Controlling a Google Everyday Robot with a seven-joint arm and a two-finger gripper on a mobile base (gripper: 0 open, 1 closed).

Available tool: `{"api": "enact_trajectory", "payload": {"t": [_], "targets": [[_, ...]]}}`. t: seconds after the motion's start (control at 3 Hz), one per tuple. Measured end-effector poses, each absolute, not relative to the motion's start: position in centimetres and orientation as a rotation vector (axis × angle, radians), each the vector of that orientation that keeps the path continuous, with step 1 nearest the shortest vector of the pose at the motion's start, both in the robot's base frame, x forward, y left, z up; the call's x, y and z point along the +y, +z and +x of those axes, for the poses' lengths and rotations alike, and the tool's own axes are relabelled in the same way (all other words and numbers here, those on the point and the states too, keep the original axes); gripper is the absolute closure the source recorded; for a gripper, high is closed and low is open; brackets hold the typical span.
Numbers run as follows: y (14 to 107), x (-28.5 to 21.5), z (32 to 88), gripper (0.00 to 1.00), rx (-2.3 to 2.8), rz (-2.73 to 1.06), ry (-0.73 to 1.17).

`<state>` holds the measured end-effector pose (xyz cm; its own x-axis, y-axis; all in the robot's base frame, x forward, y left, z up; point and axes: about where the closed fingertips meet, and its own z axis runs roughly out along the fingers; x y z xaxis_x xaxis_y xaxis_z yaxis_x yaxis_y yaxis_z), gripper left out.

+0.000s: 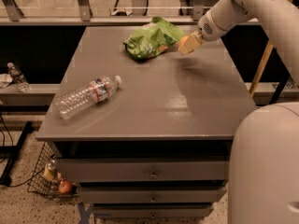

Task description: Move orange near green rice chip bag

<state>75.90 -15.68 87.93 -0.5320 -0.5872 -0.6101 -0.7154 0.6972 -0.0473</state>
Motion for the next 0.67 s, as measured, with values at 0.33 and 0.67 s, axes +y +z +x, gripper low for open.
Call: {"api": "enact_trajectory", "payload": {"t": [0.33, 0.67], "targets": [[85.8, -13.2, 76.1, 1.0, 2.326, -0.986, 0.327], [84.8, -11.8, 76.6, 1.0, 2.345, -0.976, 0.349]]}}
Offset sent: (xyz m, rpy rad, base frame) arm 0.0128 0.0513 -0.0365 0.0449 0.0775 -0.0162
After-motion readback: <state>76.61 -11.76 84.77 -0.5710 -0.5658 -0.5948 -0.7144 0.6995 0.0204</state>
